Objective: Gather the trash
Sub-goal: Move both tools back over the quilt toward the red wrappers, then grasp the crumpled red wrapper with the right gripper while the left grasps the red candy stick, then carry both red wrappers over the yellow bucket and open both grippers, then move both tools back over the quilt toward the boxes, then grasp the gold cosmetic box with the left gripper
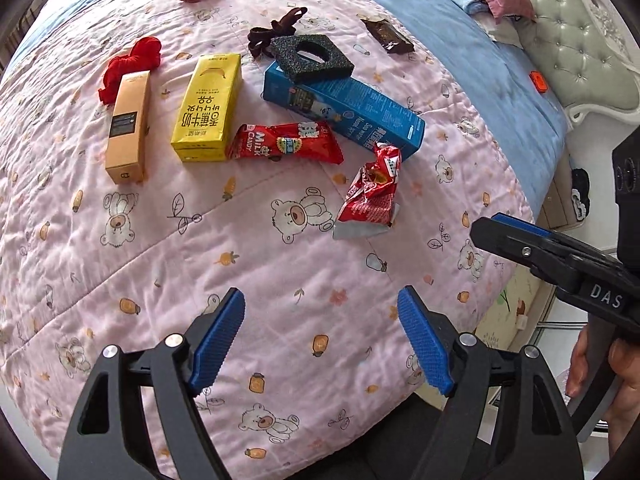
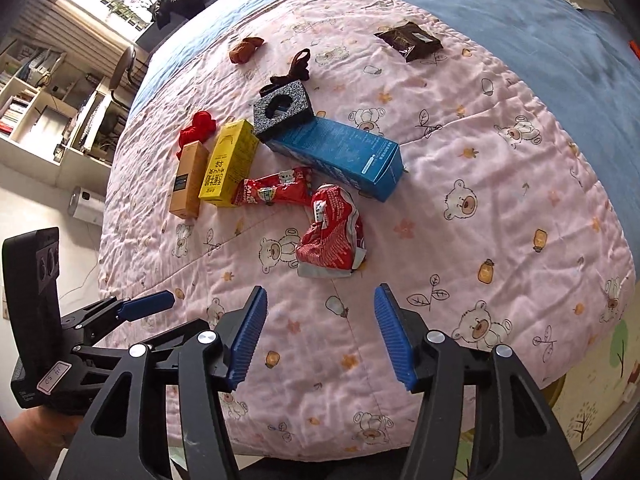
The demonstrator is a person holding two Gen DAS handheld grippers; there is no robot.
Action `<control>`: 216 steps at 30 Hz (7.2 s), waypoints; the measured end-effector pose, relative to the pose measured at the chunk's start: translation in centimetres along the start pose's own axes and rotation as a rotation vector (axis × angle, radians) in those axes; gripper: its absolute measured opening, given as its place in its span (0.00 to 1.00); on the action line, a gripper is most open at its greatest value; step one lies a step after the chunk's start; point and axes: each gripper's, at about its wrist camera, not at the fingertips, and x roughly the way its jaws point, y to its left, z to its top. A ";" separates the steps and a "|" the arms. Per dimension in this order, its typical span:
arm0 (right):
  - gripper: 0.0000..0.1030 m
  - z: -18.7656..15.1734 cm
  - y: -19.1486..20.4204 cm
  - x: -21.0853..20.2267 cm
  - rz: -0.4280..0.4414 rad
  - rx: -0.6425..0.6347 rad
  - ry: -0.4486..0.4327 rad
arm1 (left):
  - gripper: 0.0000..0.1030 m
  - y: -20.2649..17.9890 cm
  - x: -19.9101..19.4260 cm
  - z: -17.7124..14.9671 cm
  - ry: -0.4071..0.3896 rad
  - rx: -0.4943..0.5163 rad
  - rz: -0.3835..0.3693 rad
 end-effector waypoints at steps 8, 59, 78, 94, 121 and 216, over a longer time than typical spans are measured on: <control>0.56 2.1 -0.9 4.8 -0.012 0.044 0.048 | 0.76 0.8 1.0 2.8 0.011 0.100 -0.003; 0.18 4.9 -5.5 5.2 0.154 0.189 0.075 | 0.14 1.2 9.6 12.6 0.177 0.339 -0.058; 0.18 -0.9 -5.8 -3.6 0.107 0.188 -0.054 | 0.14 -6.0 2.2 5.1 0.090 0.274 -0.266; 0.18 -11.1 -14.5 -11.3 0.018 0.366 -0.116 | 0.14 -18.7 3.8 -1.6 0.175 0.394 -0.401; 0.18 -23.9 -32.0 -12.0 -0.004 0.444 0.069 | 0.14 -36.9 16.1 -12.1 0.359 0.409 -0.338; 0.68 10.4 10.3 8.6 0.128 -0.123 0.194 | 0.68 17.7 2.3 11.6 -0.037 -0.361 0.143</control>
